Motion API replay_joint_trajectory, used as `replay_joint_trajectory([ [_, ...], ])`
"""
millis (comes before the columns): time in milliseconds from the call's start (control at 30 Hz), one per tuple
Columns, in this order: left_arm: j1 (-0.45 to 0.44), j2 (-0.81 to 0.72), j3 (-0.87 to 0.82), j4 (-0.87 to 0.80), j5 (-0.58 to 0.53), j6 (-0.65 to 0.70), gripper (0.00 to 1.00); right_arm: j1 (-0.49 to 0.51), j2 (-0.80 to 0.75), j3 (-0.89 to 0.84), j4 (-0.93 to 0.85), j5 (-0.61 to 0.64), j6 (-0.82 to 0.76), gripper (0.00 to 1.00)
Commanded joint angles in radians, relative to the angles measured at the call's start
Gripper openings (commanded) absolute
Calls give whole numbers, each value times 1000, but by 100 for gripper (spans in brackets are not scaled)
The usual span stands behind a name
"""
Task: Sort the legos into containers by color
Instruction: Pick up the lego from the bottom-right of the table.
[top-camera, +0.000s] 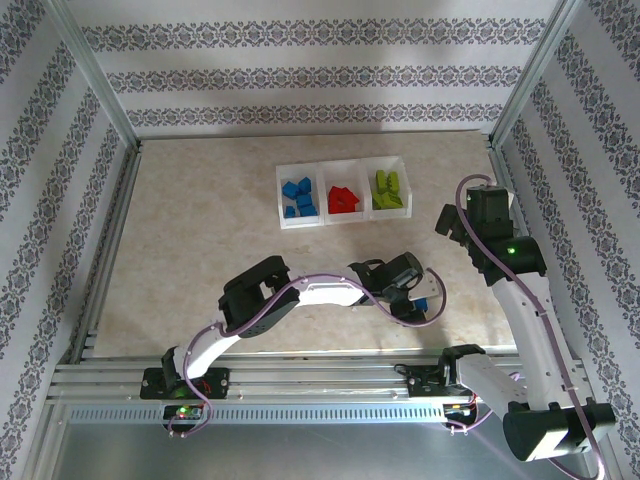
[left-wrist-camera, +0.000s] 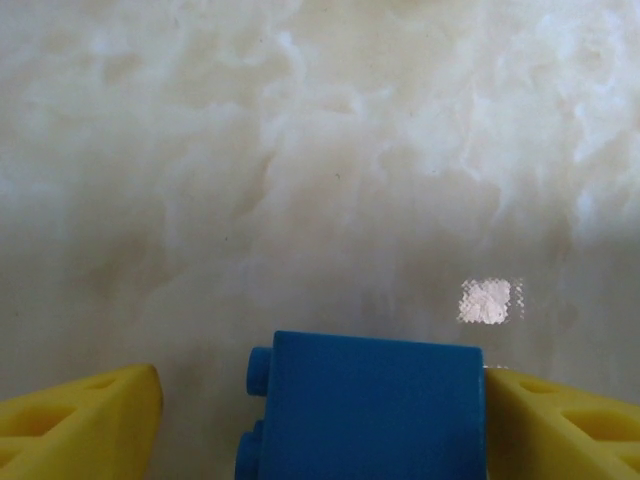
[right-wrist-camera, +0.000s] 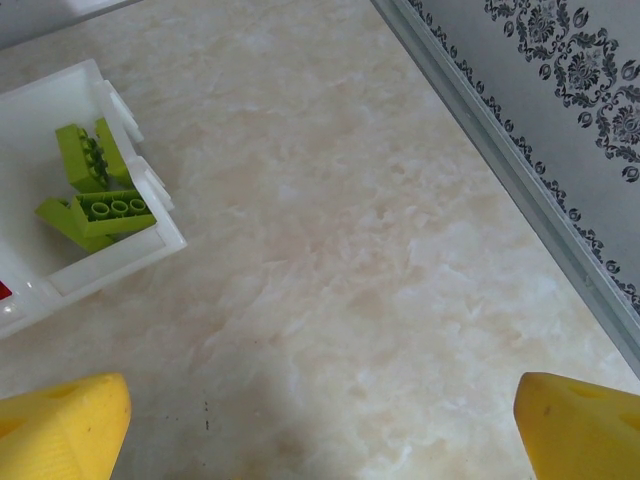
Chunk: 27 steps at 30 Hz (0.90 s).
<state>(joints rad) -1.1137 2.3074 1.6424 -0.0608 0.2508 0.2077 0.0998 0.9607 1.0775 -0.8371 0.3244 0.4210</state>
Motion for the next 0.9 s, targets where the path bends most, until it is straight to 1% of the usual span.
replay_joint_trajectory([
  [0, -18, 20, 18, -26, -16, 27, 73, -12, -10, -13, 3, -7, 16, 98],
  [100, -18, 19, 16, -26, -15, 27, 62, -13, -11, -17, 4, -9, 18, 98],
  [133, -18, 18, 14, -24, -16, 26, 60, -14, -10, -17, 5, -8, 19, 98],
  [200, -18, 13, 7, -20, -21, 27, 60, -14, -10, -20, 6, -9, 21, 98],
  [333, -18, -1, -7, -4, -33, 24, 53, -13, -10, -21, 9, -11, 24, 98],
  [400, -18, -13, -18, 5, -40, 21, 52, -15, -10, -20, 10, -12, 24, 98],
  [533, -17, -62, -49, 19, -87, 3, 46, -14, -10, -17, 9, -17, 22, 98],
  [633, -10, -122, -82, 23, -138, -10, 46, -14, -16, -18, 5, -19, 24, 98],
  [867, 33, -287, -184, 8, -199, -46, 46, -14, -28, -24, 7, -18, 26, 98],
])
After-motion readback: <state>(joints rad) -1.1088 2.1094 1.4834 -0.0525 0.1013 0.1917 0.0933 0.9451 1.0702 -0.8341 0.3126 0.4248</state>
